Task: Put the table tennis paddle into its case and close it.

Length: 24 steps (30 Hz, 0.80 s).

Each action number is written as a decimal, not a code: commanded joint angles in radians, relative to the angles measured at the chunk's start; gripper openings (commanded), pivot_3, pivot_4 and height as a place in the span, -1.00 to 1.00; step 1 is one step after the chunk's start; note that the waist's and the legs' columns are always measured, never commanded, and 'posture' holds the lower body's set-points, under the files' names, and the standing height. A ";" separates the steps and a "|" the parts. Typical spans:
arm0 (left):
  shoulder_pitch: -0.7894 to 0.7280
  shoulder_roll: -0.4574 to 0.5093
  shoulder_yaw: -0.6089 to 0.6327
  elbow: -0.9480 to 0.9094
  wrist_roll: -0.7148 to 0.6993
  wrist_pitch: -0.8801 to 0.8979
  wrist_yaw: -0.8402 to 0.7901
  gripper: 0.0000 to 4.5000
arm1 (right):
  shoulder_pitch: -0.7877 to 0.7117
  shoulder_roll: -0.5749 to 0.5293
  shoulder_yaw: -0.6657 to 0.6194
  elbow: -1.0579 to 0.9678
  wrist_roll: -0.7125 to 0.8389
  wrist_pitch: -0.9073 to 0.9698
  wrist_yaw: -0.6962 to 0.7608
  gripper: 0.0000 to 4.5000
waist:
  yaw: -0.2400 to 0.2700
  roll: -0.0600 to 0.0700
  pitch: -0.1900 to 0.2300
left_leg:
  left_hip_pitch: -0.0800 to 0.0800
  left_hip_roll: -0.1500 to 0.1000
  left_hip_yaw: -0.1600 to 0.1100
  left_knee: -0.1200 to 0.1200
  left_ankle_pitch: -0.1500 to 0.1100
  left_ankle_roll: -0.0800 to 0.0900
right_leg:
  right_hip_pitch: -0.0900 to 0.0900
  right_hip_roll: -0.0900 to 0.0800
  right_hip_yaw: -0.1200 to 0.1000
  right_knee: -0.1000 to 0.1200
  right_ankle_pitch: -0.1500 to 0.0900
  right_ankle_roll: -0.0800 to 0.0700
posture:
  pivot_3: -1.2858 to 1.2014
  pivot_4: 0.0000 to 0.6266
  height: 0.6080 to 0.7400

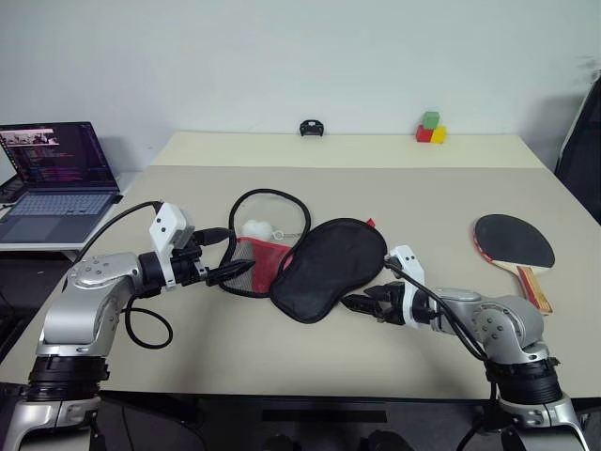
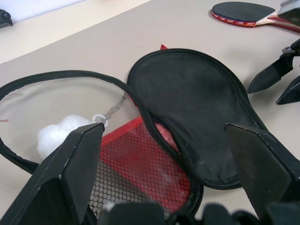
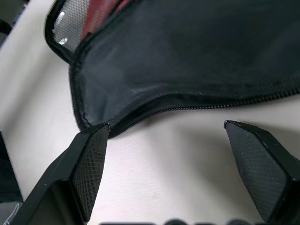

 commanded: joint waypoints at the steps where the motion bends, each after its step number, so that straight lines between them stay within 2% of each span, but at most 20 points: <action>1: -0.009 -0.001 0.006 -0.029 0.000 -0.009 0.010 1.00 | -0.039 0.046 -0.010 0.005 0.007 0.010 -0.006 0.90 | -0.001 0.000 0.000 | 0.000 0.000 0.000 0.000 0.000 0.000 | 0.000 0.000 0.000 0.000 0.000 0.000 | 0.03 -0.52 1.00; 8: -0.014 -0.007 0.000 -0.026 0.003 -0.014 0.017 1.00 | -0.100 0.134 -0.015 0.068 -0.008 0.018 -0.015 0.90 | -0.002 0.000 0.000 | -0.001 0.000 0.000 0.000 0.000 0.000 | -0.001 0.000 0.001 0.001 0.000 0.000 | 0.03 -0.52 1.00; 17: -0.015 -0.008 0.006 -0.025 0.007 -0.018 0.026 1.00 | -0.119 0.172 0.041 0.110 -0.087 -0.049 -0.008 0.90 | -0.003 0.000 0.000 | -0.003 0.000 0.000 0.000 0.001 -0.001 | -0.004 0.000 0.000 0.001 0.000 0.000 | 0.03 -0.52 1.00; 20: -0.013 -0.009 0.006 -0.026 0.008 -0.019 0.027 1.00 | -0.113 0.179 0.045 0.112 -0.108 -0.064 -0.012 0.63 | -0.003 0.000 0.000 | -0.003 0.000 0.000 0.000 0.001 -0.001 | -0.004 0.000 0.000 0.001 0.000 0.000 | 0.03 -0.52 1.00; 24: -0.009 -0.013 -0.002 -0.036 0.008 -0.019 0.029 1.00 | -0.109 0.189 0.038 0.117 -0.125 -0.071 -0.019 0.02 | -0.003 0.000 0.000 | -0.003 0.000 0.000 0.000 0.001 -0.001 | -0.004 0.000 0.000 0.001 0.000 0.000 | 0.03 -0.52 1.00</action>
